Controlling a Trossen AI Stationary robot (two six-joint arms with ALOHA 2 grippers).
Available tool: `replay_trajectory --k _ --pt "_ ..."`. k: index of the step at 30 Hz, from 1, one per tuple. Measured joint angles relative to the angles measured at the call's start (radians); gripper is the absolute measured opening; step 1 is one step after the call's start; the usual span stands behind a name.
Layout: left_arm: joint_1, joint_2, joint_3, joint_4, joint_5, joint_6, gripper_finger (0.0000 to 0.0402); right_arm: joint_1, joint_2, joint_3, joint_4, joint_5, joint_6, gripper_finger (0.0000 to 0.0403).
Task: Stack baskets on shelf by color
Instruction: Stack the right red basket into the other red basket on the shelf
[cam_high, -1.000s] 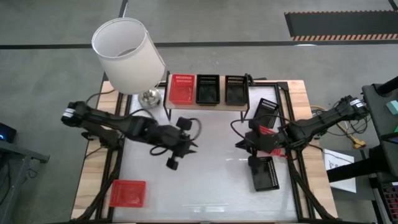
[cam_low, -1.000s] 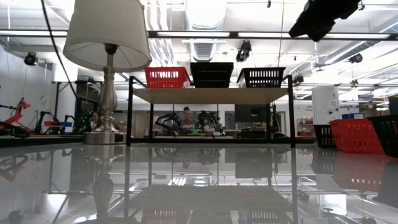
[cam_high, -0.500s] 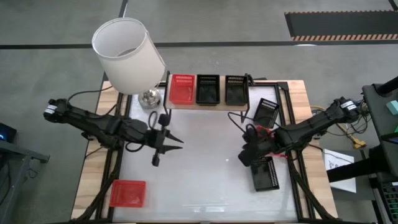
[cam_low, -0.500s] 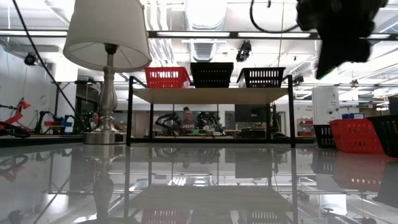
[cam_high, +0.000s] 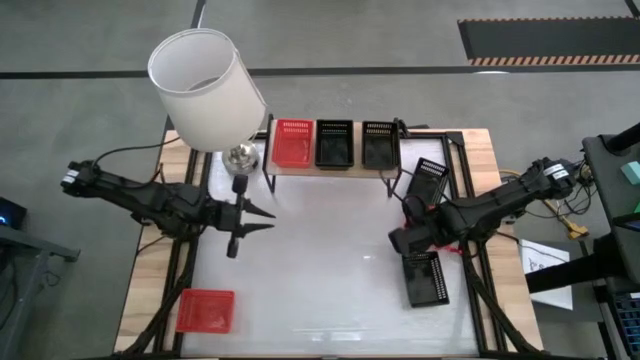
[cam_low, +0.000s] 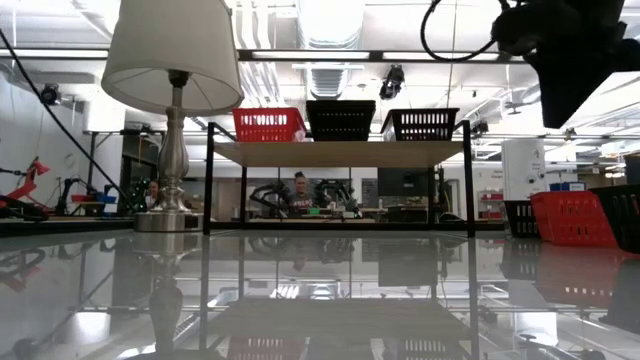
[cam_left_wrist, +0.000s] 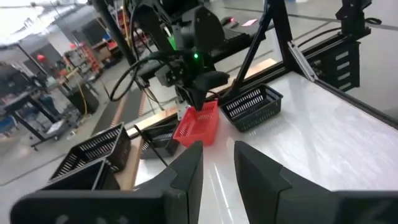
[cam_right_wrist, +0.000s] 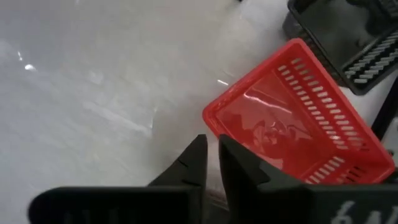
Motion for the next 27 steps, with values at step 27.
replay_trajectory --k 27 --pt "0.000 -0.204 -0.122 0.038 -0.040 0.091 0.0075 -0.079 0.257 -0.002 0.034 0.000 0.218 0.0176"
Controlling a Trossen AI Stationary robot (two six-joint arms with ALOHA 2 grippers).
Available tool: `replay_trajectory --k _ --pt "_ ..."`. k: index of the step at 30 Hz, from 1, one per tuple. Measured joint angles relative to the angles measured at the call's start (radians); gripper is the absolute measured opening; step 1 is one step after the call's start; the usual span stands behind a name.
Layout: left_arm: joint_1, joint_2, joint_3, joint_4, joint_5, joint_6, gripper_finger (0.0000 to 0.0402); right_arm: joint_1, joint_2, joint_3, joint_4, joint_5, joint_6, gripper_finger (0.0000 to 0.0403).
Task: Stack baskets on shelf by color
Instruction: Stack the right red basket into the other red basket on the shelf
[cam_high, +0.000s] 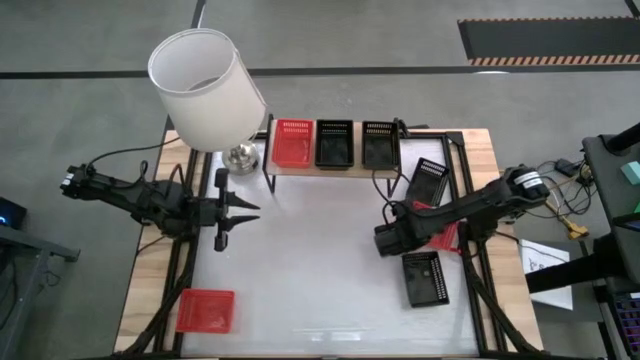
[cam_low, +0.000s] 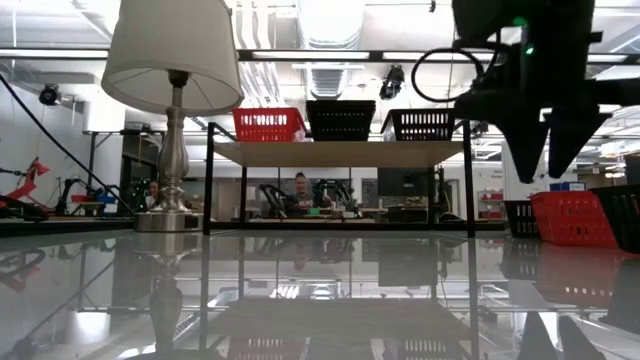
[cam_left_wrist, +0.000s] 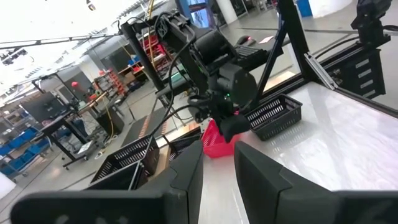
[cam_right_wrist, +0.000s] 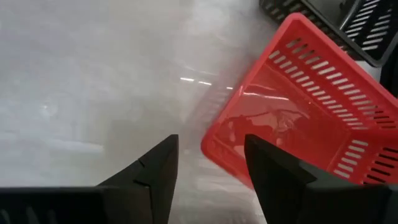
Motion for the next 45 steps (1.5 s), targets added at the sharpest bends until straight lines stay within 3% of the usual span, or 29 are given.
replay_trajectory --k 15,35,45 --pt "0.000 0.000 0.000 -0.026 -0.004 0.000 0.0075 -0.028 0.143 0.000 0.003 0.001 -0.007 0.0161" --pt "0.000 0.007 0.000 -0.026 -0.005 0.003 0.0075 -0.027 0.168 0.000 0.050 -0.025 0.028 0.0043" --pt "0.000 0.008 0.000 -0.062 -0.009 0.033 0.0075 -0.027 0.168 0.090 0.046 -0.043 -0.074 0.0026"
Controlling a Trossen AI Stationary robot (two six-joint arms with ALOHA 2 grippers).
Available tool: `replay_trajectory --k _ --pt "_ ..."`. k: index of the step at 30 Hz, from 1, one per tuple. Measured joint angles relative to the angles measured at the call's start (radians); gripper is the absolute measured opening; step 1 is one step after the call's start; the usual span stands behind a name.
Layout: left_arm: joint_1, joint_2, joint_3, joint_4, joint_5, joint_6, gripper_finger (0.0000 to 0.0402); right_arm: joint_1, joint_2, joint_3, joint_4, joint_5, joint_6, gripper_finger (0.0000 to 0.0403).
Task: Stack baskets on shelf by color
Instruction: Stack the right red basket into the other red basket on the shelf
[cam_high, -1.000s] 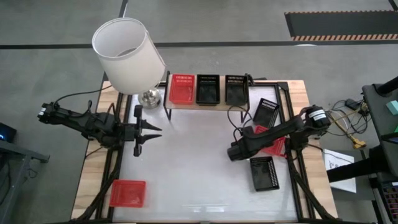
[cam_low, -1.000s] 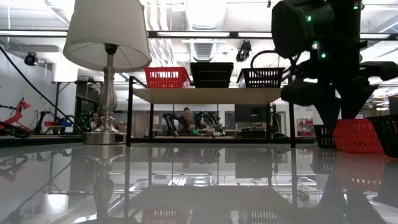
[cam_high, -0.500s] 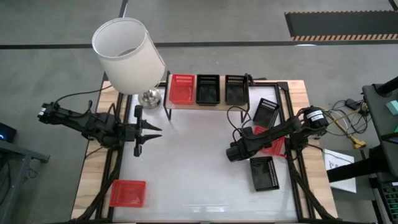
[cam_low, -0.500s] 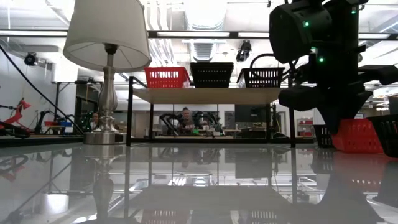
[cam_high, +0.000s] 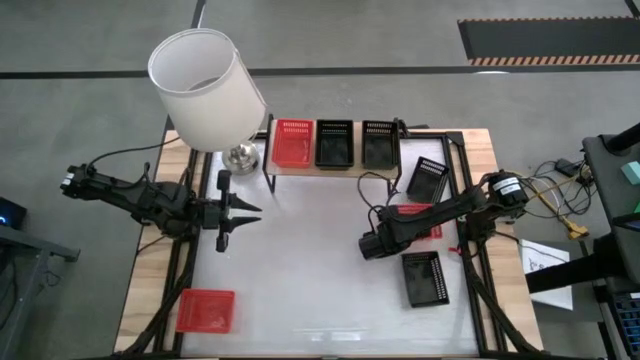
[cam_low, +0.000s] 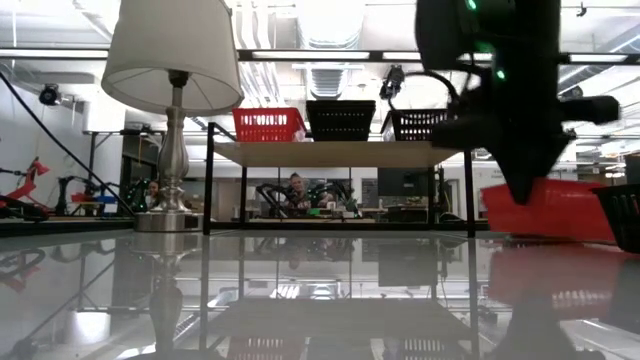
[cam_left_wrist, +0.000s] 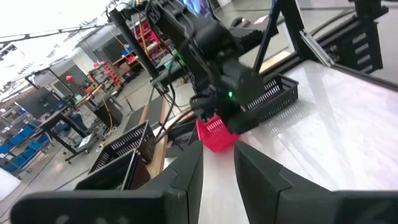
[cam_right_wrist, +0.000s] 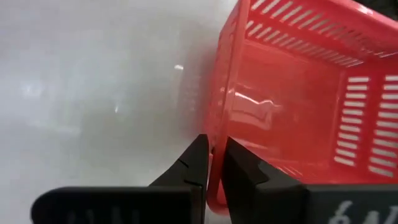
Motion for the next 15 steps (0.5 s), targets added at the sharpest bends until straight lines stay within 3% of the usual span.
replay_trajectory --k 9,15 --pt "0.000 -0.049 -0.022 -0.002 0.000 0.001 0.0075 0.028 0.000 0.244 0.004 -0.121 -0.432 0.0026" --pt "0.000 -0.135 -0.079 0.065 0.000 0.002 0.0075 0.098 0.002 0.422 0.028 -0.131 -0.770 0.0023"
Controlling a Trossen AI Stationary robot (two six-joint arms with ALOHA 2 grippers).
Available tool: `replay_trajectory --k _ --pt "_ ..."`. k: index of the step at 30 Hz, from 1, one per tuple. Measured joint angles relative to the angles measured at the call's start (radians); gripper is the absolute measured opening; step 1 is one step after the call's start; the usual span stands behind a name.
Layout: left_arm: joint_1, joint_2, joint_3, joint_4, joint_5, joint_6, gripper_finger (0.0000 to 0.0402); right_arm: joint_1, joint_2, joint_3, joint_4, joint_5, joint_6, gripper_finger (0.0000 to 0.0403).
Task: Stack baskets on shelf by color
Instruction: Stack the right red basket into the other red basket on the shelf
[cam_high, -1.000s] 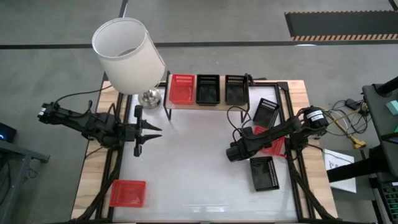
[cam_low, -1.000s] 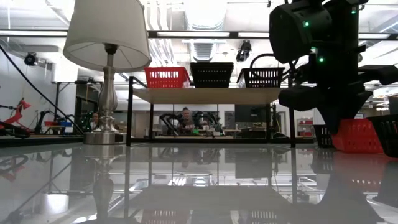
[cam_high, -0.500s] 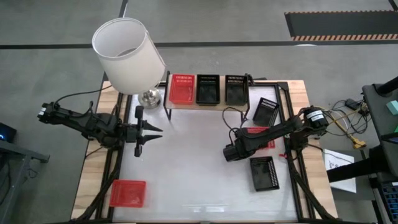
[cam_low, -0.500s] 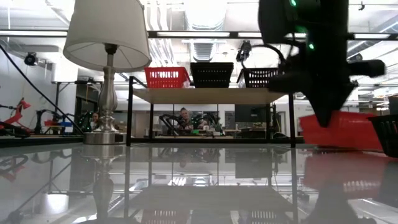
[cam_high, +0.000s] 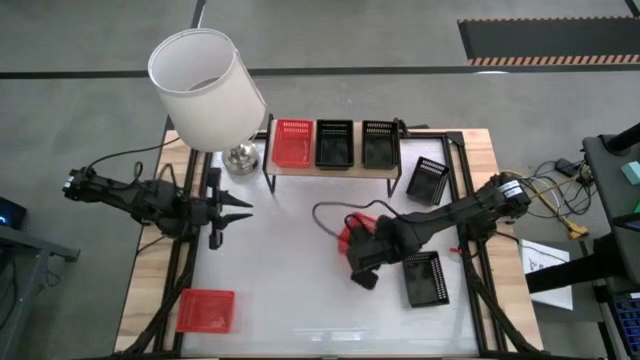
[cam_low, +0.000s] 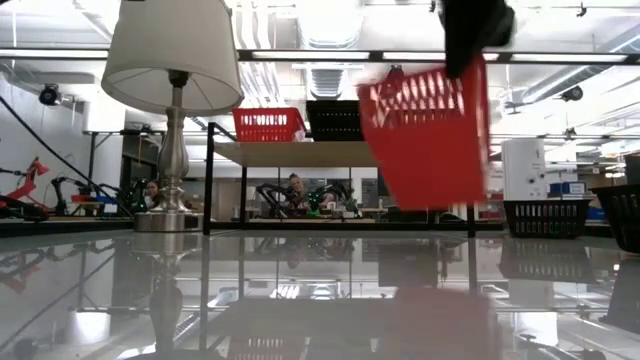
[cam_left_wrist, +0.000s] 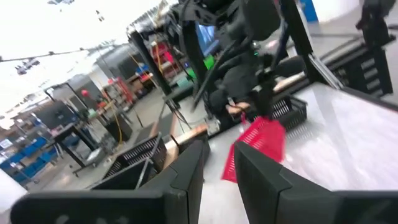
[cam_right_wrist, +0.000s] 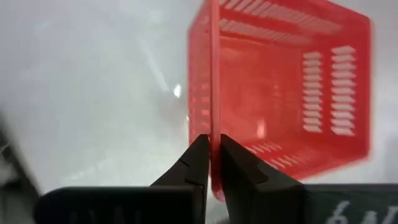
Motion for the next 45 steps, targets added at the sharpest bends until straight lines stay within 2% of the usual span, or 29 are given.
replay_trajectory --k 4,7,11,16,21,25,33,39,45 --pt "0.000 -0.056 -0.025 0.004 0.000 0.000 0.0075 0.046 0.001 0.074 0.080 0.030 -0.254 0.0012" --pt "0.000 -0.092 -0.037 0.010 0.000 0.000 0.0075 0.075 0.001 0.112 0.150 0.102 -0.423 0.0011" --pt "0.000 -0.144 -0.055 0.033 0.000 -0.001 0.0075 0.086 0.002 0.152 0.219 0.231 -0.571 0.0010" --pt "0.000 -0.191 -0.068 0.030 0.000 -0.002 0.0075 0.045 0.002 0.194 0.279 0.369 -0.744 0.0009" --pt "0.000 -0.206 -0.071 0.025 0.000 -0.003 0.0075 -0.034 0.002 0.230 0.340 0.438 -0.895 0.0009" --pt "0.000 -0.208 -0.073 0.024 0.000 -0.003 0.0075 -0.120 0.002 0.251 0.380 0.415 -0.974 0.0009" --pt "0.000 -0.210 -0.076 0.024 0.000 -0.002 0.0075 -0.309 0.006 0.259 0.450 0.291 -1.056 0.0009" --pt "0.000 -0.211 -0.076 0.024 0.001 -0.002 0.0075 -0.420 0.056 0.262 0.519 0.197 -1.137 0.0009" --pt "0.000 -0.210 -0.076 0.024 0.001 -0.001 0.0075 -0.483 0.112 0.295 0.513 0.194 -1.122 0.0009"
